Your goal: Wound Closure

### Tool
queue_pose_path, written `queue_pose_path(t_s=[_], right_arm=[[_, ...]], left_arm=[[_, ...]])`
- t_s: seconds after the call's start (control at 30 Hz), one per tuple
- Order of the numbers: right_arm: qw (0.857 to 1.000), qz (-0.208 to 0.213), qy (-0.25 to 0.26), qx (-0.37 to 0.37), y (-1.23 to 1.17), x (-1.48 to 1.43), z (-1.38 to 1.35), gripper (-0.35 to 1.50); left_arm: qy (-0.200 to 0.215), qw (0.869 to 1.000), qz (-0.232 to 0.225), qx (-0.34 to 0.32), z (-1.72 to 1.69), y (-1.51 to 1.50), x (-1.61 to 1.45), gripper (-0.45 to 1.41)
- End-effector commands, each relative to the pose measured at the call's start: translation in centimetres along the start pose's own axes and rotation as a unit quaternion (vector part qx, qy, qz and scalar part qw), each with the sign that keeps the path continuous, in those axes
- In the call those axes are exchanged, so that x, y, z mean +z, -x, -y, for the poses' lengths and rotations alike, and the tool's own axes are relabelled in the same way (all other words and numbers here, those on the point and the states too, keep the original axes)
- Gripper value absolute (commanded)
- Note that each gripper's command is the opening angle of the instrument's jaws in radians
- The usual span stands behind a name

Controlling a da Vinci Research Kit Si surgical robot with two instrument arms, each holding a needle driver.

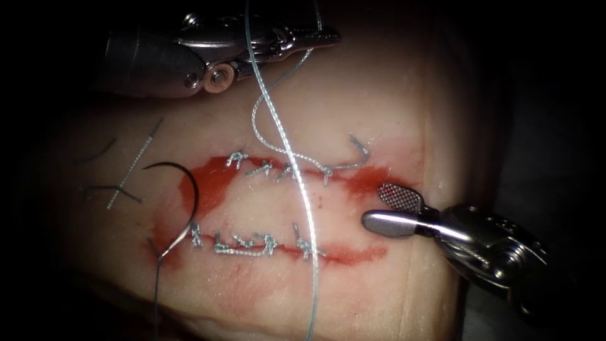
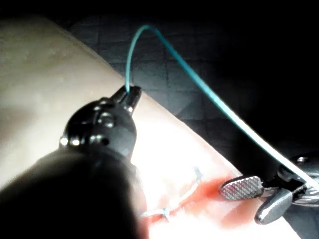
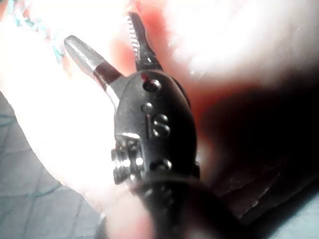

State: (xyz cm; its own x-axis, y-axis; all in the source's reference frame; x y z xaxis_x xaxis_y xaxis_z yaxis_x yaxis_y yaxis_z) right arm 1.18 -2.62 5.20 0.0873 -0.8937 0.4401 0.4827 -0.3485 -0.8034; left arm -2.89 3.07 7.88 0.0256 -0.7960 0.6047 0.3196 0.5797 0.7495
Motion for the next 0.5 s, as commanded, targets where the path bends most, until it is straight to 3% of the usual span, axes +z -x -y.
queue_pose_path(t_s=[0.03,0.3,0.5], right_arm=[[1.000,0.007,-0.008,-0.001,-0.09,0.13,0.08,0.99],[0.999,0.029,-0.016,0.000,-0.07,0.25,0.18,1.08],[0.996,0.078,-0.008,-0.034,-0.03,0.33,0.19,1.20]], left_arm=[[0.002,1.000,0.001,0.002,-0.07,-0.01,0.07,-0.45],[0.005,1.000,0.001,0.008,-0.10,-0.08,0.07,-0.45],[0.006,1.000,0.001,0.009,-0.10,-0.10,0.09,-0.45]])
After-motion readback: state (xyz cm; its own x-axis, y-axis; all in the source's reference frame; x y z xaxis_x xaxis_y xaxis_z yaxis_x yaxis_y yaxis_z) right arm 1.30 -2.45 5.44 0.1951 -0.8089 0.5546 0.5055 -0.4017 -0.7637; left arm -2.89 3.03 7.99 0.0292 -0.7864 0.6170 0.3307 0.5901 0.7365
